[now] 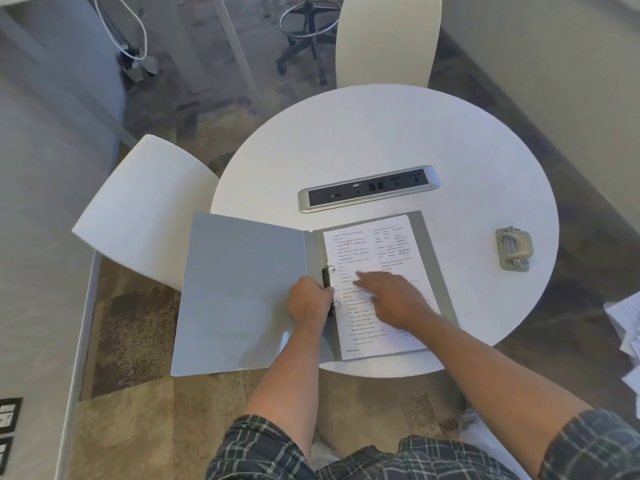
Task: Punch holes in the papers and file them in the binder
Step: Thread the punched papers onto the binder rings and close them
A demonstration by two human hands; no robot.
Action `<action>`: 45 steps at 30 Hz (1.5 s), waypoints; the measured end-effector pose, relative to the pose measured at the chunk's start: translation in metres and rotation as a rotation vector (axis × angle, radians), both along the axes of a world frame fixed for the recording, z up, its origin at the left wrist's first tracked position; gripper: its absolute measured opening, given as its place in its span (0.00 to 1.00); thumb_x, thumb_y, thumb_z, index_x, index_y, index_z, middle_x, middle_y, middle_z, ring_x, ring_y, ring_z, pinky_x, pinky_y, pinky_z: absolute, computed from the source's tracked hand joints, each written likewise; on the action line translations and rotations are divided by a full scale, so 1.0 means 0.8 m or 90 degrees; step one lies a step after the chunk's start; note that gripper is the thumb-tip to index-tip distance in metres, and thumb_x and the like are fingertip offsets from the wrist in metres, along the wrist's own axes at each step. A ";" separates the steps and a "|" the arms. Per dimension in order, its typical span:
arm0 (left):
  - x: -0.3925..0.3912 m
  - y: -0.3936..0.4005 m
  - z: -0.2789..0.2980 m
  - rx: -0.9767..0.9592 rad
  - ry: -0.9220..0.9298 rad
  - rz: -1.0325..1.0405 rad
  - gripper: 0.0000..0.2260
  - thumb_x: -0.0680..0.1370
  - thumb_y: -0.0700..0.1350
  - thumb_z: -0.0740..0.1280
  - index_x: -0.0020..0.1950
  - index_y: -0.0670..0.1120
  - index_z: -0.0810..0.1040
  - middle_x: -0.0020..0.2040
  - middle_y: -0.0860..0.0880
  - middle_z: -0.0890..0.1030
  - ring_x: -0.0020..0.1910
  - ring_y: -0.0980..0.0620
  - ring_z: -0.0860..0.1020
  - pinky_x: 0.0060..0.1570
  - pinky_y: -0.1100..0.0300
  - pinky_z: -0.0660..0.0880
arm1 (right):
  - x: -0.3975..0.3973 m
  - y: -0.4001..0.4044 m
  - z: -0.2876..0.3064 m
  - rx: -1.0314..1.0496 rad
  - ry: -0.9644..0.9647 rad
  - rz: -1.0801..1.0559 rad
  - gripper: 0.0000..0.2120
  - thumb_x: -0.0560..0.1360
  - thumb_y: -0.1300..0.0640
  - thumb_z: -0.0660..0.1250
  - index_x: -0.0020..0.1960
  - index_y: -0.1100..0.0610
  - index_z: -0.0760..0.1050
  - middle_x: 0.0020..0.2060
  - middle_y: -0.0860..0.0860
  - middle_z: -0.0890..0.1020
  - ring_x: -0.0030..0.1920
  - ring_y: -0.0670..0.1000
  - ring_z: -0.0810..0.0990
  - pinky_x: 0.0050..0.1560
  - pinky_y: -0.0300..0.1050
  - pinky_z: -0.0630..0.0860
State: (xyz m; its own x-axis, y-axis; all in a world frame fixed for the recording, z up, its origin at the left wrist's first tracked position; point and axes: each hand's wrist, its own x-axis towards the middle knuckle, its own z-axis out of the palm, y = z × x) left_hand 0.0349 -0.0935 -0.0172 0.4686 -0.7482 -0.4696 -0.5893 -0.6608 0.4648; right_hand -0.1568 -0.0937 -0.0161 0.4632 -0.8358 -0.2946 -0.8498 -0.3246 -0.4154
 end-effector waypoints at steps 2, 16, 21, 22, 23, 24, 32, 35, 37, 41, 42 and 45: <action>-0.003 -0.002 0.000 0.005 -0.005 0.004 0.08 0.75 0.49 0.76 0.47 0.45 0.83 0.43 0.48 0.84 0.40 0.47 0.80 0.36 0.58 0.74 | 0.007 0.001 -0.010 0.008 0.059 0.084 0.29 0.82 0.59 0.62 0.80 0.44 0.62 0.81 0.43 0.59 0.80 0.49 0.60 0.78 0.51 0.58; 0.001 -0.002 0.002 -0.048 0.093 0.057 0.05 0.68 0.41 0.70 0.39 0.47 0.74 0.37 0.52 0.80 0.36 0.49 0.78 0.34 0.58 0.75 | 0.004 0.004 -0.026 0.045 0.096 0.095 0.27 0.83 0.50 0.62 0.80 0.39 0.60 0.82 0.41 0.53 0.81 0.49 0.54 0.77 0.56 0.60; 0.001 0.006 0.000 -0.122 0.167 0.004 0.07 0.73 0.46 0.76 0.44 0.44 0.81 0.38 0.52 0.83 0.35 0.54 0.79 0.33 0.62 0.76 | 0.010 0.003 -0.017 0.068 0.072 0.057 0.26 0.82 0.49 0.64 0.79 0.39 0.64 0.82 0.41 0.57 0.81 0.49 0.57 0.77 0.57 0.59; 0.001 0.008 0.000 -0.133 0.194 -0.001 0.08 0.74 0.47 0.76 0.43 0.44 0.82 0.37 0.52 0.83 0.33 0.55 0.79 0.32 0.62 0.76 | 0.012 0.002 -0.014 0.071 0.066 0.043 0.26 0.82 0.49 0.64 0.79 0.40 0.64 0.82 0.42 0.58 0.81 0.49 0.58 0.77 0.57 0.59; 0.002 0.010 0.000 -0.138 0.219 0.001 0.07 0.75 0.46 0.76 0.43 0.43 0.83 0.36 0.51 0.84 0.32 0.55 0.80 0.31 0.62 0.76 | 0.015 0.002 -0.012 0.070 0.063 0.027 0.27 0.81 0.49 0.64 0.79 0.42 0.64 0.81 0.43 0.61 0.80 0.50 0.60 0.77 0.57 0.60; 0.004 0.012 -0.001 -0.137 0.241 0.007 0.06 0.76 0.45 0.75 0.42 0.44 0.84 0.36 0.50 0.85 0.32 0.54 0.81 0.30 0.62 0.77 | 0.018 0.002 -0.009 0.064 0.062 0.011 0.28 0.81 0.49 0.64 0.80 0.44 0.63 0.80 0.44 0.63 0.79 0.51 0.62 0.76 0.56 0.60; 0.010 0.025 -0.005 -0.102 0.252 -0.033 0.04 0.75 0.41 0.76 0.49 0.44 0.86 0.41 0.46 0.87 0.36 0.53 0.82 0.35 0.62 0.80 | 0.036 0.011 -0.010 -0.004 0.022 0.072 0.31 0.82 0.49 0.63 0.82 0.41 0.56 0.81 0.49 0.62 0.75 0.54 0.68 0.73 0.54 0.66; 0.007 0.030 -0.011 -0.100 0.256 -0.013 0.05 0.74 0.42 0.78 0.47 0.44 0.85 0.40 0.48 0.85 0.38 0.51 0.82 0.39 0.58 0.81 | 0.038 0.010 -0.014 0.019 0.057 0.052 0.29 0.81 0.47 0.63 0.81 0.45 0.60 0.81 0.49 0.60 0.77 0.54 0.65 0.75 0.54 0.64; 0.007 0.033 -0.012 -0.102 0.254 0.006 0.06 0.73 0.44 0.79 0.47 0.44 0.85 0.40 0.49 0.85 0.39 0.50 0.83 0.41 0.55 0.82 | 0.039 0.009 -0.015 0.037 0.066 0.047 0.29 0.81 0.45 0.64 0.81 0.47 0.61 0.82 0.49 0.59 0.78 0.53 0.63 0.75 0.55 0.64; 0.007 0.041 -0.014 -0.125 0.211 0.023 0.07 0.73 0.46 0.79 0.43 0.44 0.85 0.39 0.48 0.86 0.40 0.49 0.85 0.45 0.54 0.82 | 0.042 0.008 -0.012 0.011 0.092 0.061 0.33 0.80 0.38 0.64 0.80 0.47 0.61 0.81 0.49 0.61 0.78 0.54 0.64 0.74 0.56 0.65; 0.007 0.043 -0.014 -0.127 0.199 0.027 0.07 0.73 0.46 0.79 0.42 0.44 0.85 0.38 0.49 0.86 0.40 0.49 0.85 0.45 0.53 0.83 | 0.043 0.008 -0.012 -0.001 0.102 0.066 0.33 0.80 0.38 0.64 0.81 0.47 0.61 0.81 0.49 0.62 0.78 0.54 0.65 0.74 0.56 0.65; 0.005 0.046 -0.014 -0.126 0.186 0.033 0.07 0.74 0.47 0.78 0.40 0.45 0.85 0.36 0.49 0.86 0.40 0.46 0.86 0.45 0.50 0.85 | 0.049 0.011 -0.016 -0.031 0.116 0.062 0.30 0.81 0.39 0.62 0.80 0.46 0.61 0.80 0.47 0.63 0.78 0.53 0.65 0.73 0.55 0.65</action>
State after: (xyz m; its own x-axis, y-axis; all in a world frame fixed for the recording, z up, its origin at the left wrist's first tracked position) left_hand 0.0389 -0.0570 -0.0283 0.3762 -0.8167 -0.4375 -0.3809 -0.5668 0.7305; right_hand -0.1177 -0.0852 -0.0290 0.4856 -0.8045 -0.3420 -0.8729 -0.4250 -0.2397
